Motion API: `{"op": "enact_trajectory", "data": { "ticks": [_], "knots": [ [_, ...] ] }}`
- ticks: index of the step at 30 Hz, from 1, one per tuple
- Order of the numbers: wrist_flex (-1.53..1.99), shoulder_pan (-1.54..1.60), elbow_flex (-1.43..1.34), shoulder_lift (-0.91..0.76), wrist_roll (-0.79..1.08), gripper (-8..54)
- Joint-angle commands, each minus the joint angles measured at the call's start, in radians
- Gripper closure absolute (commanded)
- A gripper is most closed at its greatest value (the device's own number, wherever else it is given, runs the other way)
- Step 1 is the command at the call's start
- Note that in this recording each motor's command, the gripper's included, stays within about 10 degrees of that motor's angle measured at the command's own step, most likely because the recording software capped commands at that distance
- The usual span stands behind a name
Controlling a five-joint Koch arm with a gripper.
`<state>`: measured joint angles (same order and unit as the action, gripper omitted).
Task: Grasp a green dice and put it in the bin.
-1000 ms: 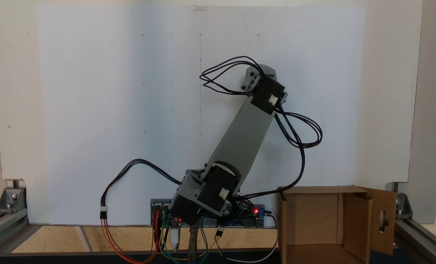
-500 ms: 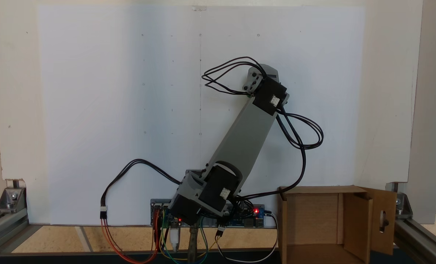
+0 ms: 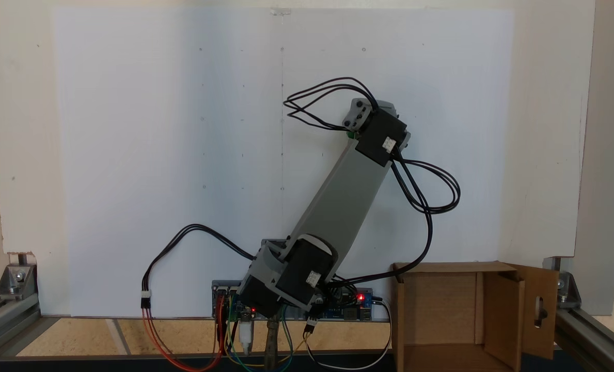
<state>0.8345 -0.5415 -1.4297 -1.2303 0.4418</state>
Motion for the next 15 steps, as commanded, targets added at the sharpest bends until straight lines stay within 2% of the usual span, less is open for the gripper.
{"op": "enact_trajectory", "data": {
  "ticks": [1, 6, 9, 15],
  "knots": [
    [0.162, 0.012, 0.159, -0.094, -0.146, 34.0],
    [0.426, 0.020, 0.492, -0.147, -0.187, 34.0],
    [0.442, -0.021, 0.506, -0.166, -0.187, 34.0],
    [0.426, -0.302, 0.500, -0.216, -0.206, 34.0]
  ]
}}
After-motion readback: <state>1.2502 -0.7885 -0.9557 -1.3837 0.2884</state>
